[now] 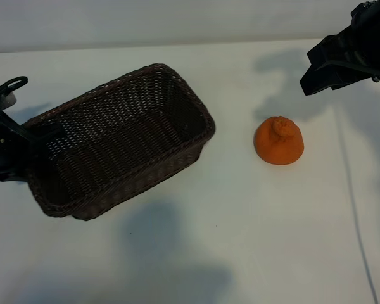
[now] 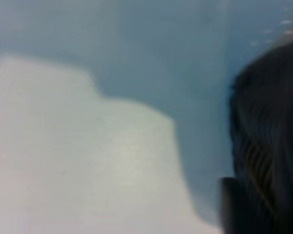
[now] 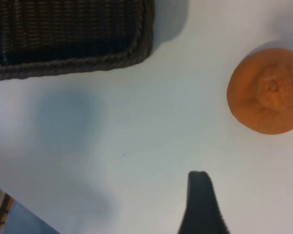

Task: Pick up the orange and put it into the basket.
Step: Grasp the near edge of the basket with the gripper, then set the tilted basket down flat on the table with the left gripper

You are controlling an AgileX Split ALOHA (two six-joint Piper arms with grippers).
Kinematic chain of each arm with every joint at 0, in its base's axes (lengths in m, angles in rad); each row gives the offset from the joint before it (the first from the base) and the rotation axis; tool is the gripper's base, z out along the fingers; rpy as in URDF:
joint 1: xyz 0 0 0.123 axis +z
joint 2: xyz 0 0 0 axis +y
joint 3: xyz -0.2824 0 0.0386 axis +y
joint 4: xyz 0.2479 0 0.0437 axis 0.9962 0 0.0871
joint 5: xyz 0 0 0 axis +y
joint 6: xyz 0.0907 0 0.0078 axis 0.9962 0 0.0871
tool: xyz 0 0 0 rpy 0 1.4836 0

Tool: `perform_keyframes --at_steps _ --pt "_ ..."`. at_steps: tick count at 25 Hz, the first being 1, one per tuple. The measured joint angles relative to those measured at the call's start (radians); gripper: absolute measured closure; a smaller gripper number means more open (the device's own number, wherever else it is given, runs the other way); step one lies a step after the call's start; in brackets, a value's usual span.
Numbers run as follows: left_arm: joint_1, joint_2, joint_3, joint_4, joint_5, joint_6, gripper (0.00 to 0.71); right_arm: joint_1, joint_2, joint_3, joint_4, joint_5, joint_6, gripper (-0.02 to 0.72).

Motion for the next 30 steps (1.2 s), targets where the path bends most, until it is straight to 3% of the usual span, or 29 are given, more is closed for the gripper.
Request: perform_keyframes --at_steps 2,10,23,30 --pt "0.0 0.0 0.0 -0.016 -0.017 0.0 0.544 0.0 0.0 0.0 0.0 0.0 0.0 0.244" --pt "0.0 0.0 -0.002 -0.023 0.026 -0.001 0.547 0.0 0.0 0.0 0.0 0.0 0.0 0.244" --pt "0.0 -0.104 -0.265 0.027 0.367 0.062 0.555 0.0 0.0 0.0 0.001 0.0 0.0 0.244" --pt "0.0 -0.104 -0.308 0.019 0.416 0.106 0.555 0.0 0.0 0.0 0.001 0.0 0.0 0.244"
